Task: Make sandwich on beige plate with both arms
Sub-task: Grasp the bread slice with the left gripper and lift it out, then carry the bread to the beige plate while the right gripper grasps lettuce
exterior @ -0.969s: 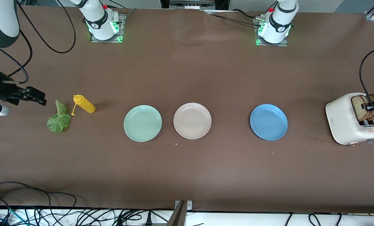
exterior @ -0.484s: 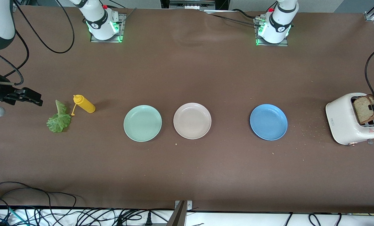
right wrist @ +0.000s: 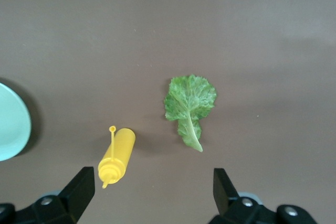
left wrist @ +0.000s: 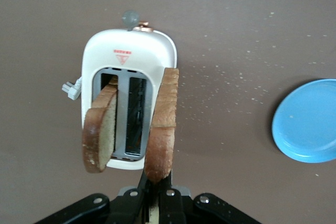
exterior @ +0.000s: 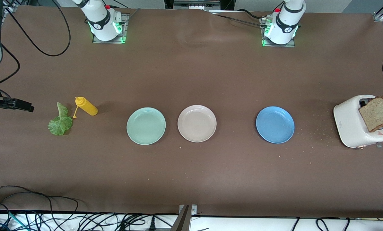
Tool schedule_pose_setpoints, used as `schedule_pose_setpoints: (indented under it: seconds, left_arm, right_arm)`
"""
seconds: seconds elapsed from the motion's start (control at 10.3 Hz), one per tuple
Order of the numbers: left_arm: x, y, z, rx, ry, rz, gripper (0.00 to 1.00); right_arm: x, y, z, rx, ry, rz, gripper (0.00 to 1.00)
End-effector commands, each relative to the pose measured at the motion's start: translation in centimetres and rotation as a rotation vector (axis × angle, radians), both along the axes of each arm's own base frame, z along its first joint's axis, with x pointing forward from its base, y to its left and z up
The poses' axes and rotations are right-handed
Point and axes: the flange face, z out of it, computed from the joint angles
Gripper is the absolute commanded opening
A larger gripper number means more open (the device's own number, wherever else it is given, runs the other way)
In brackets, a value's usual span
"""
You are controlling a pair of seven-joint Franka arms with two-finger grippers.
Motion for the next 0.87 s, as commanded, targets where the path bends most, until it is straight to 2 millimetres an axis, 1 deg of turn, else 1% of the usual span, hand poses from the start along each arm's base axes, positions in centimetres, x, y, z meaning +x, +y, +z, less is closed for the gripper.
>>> schedule_pose_setpoints:
  seconds: [0.0,0.1,0.19,0.29,0.39,0.48,0.58,0.68,0.77]
  left_arm:
    - [1.4,-2.4,0.8,-0.048,0.008,0.020,0.00]
    - [1.3,-2.7,0.9,-0.152,-0.011,0.049,0.00]
    - [1.4,-3.7,1.0,-0.249,-0.022,0.061,0.00]
    - [1.5,-5.3,0.9,-0.307,-0.007,0.076,0.00]
    - [1.9,-7.2,0.6,-0.401,-0.008,0.081,0.00]
    - [2.6,-10.7,-0.6,-0.521,0.008,0.064,0.00]
    - [3.4,-14.3,-2.1,-0.625,0.030,0.042,0.00]
    - [4.5,-18.6,-3.6,-0.734,0.056,0.018,0.00]
    - [5.4,-23.0,-5.6,-0.834,0.092,-0.003,0.00]
  right_arm:
    - [0.8,-1.2,-3.6,0.007,0.037,-0.003,1.00]
    - [0.8,-1.5,-6.2,0.008,0.074,-0.008,1.00]
    - [0.5,-2.5,-9.0,0.008,0.087,-0.021,1.00]
    - [-0.1,-2.8,-11.8,0.004,0.069,-0.024,1.00]
    - [-0.9,-2.8,-14.4,0.002,0.062,-0.023,1.00]
    - [-1.5,-3.0,-16.5,0.000,0.057,-0.026,1.00]
    - [-2.3,-3.4,-19.3,-0.001,0.074,-0.032,1.00]
    - [-3.1,-4.2,-21.5,-0.001,0.106,-0.045,1.00]
    - [-3.5,-5.0,-23.0,-0.018,0.133,-0.048,1.00]
